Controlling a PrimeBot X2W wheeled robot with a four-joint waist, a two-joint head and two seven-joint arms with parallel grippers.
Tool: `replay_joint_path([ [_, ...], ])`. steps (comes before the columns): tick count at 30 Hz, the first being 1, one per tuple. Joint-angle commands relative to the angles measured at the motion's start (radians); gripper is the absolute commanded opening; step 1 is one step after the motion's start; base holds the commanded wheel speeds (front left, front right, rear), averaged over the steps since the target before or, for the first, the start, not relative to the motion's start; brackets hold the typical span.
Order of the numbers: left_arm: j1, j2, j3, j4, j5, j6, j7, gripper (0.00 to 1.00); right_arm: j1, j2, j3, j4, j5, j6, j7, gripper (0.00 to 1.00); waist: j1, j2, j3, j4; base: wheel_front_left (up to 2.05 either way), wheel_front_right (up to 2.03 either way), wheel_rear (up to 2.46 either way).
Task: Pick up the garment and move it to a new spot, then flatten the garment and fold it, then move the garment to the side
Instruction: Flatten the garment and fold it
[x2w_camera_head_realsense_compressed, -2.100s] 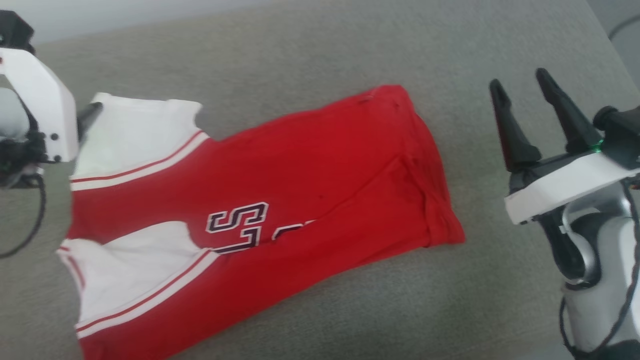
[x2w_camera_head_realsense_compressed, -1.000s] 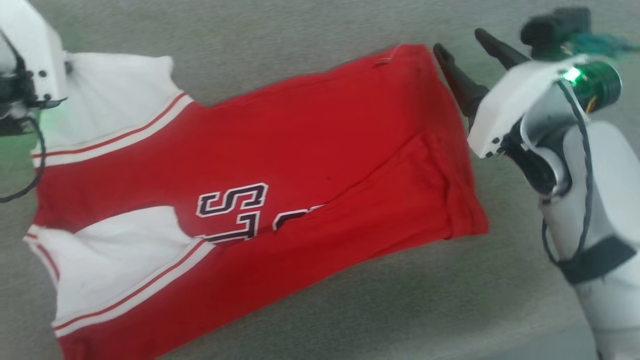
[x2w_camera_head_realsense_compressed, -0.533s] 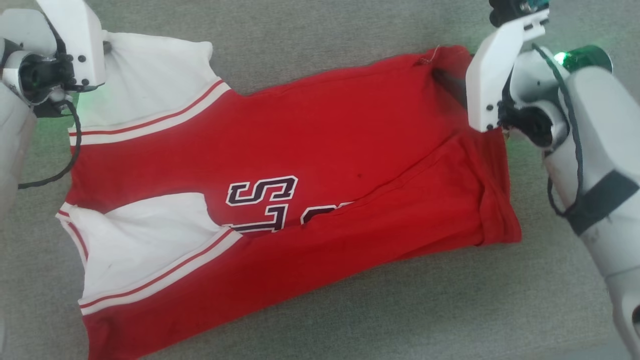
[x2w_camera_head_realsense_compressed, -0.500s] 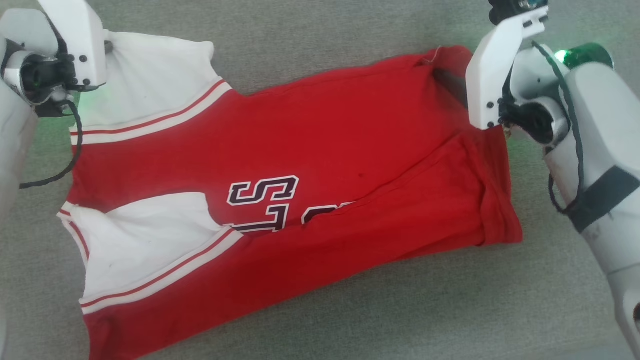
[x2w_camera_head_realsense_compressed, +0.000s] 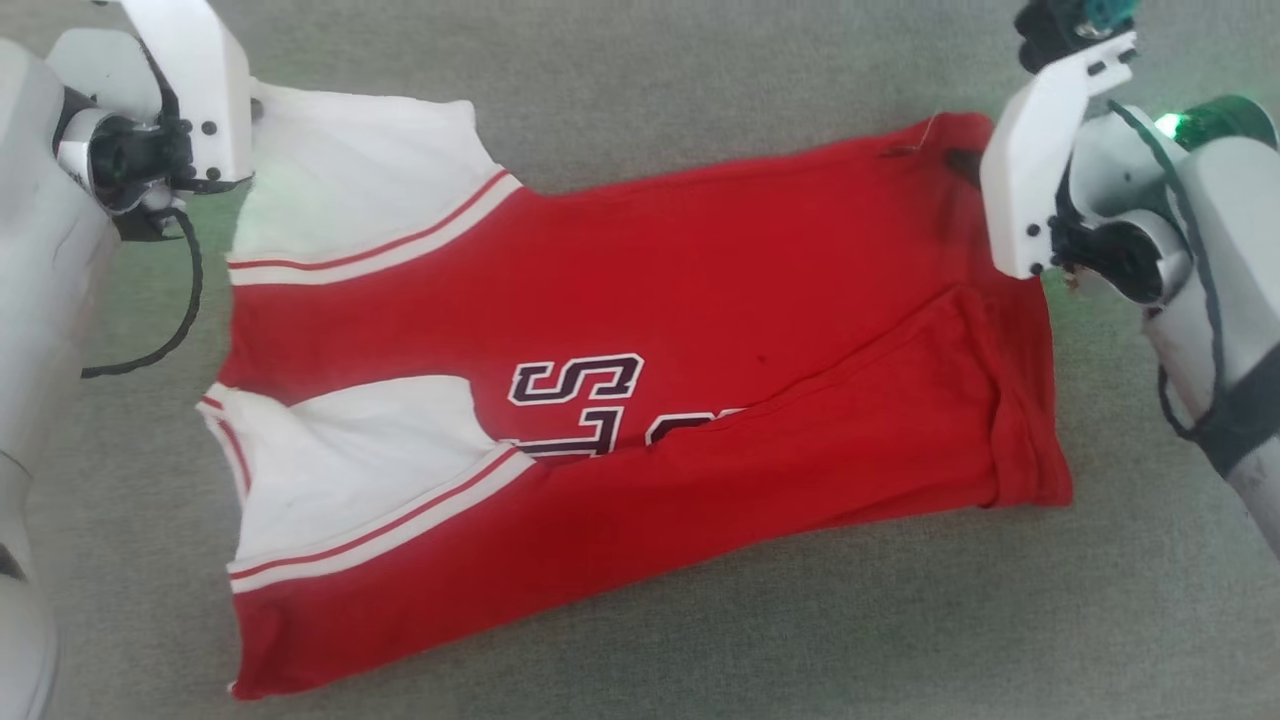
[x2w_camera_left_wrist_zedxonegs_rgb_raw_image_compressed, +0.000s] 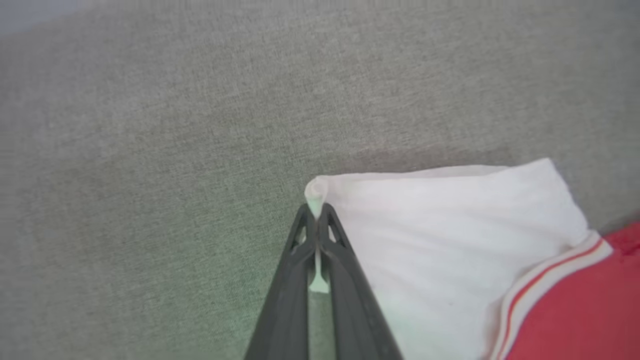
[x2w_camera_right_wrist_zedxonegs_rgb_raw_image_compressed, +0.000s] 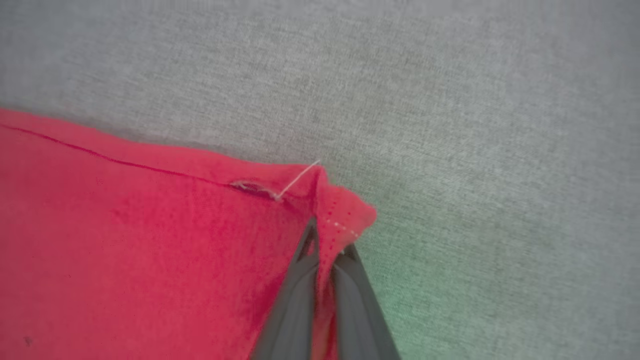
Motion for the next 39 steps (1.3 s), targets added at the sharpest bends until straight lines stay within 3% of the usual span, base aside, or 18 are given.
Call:
replay_joint_path([
  [1,-0.007,0.003,-0.005,-0.008,-0.008,-0.004,0.009,0.00,0.014,-0.017,0.006,-0.015,0.010,-0.001,-0.013,0.00,0.0000,0.0000,-0.025,0.018,0.00,0.00,0.00],
  [8,0.033,0.021,-0.026,-0.081,-0.010,-0.006,0.058,0.00,0.080,-0.077,-0.004,-0.094,0.030,-0.001,-0.032,0.00,0.0000,0.0000,-0.093,0.055,0.00,0.00,0.00],
  [15,0.110,0.072,-0.046,-0.242,-0.013,0.046,0.123,0.00,0.167,-0.133,-0.039,-0.191,0.043,-0.001,-0.013,0.00,0.0000,0.0000,-0.145,0.081,0.00,0.00,0.00],
  [21,0.243,0.163,-0.044,-0.539,-0.038,0.161,0.184,0.00,0.287,-0.175,-0.120,-0.294,0.036,-0.001,0.025,0.00,0.0000,0.0000,-0.189,0.103,0.00,0.00,0.00],
  [32,0.525,0.378,-0.044,-1.151,-0.094,0.452,0.271,0.00,0.550,-0.161,-0.327,-0.471,-0.005,-0.001,0.160,0.00,0.0000,0.0000,-0.225,0.115,0.00,0.00,0.00],
  [36,0.613,0.407,-0.051,-1.243,-0.119,0.514,0.262,0.00,0.634,-0.125,-0.388,-0.512,-0.031,-0.001,0.209,0.00,0.0000,0.0000,-0.230,0.112,0.00,0.00,0.00],
  [39,0.665,0.411,-0.066,-1.251,-0.130,0.527,0.247,0.00,0.680,-0.095,-0.413,-0.528,-0.056,-0.001,0.232,0.00,0.0000,0.0000,-0.233,0.109,0.00,0.00,0.00],
])
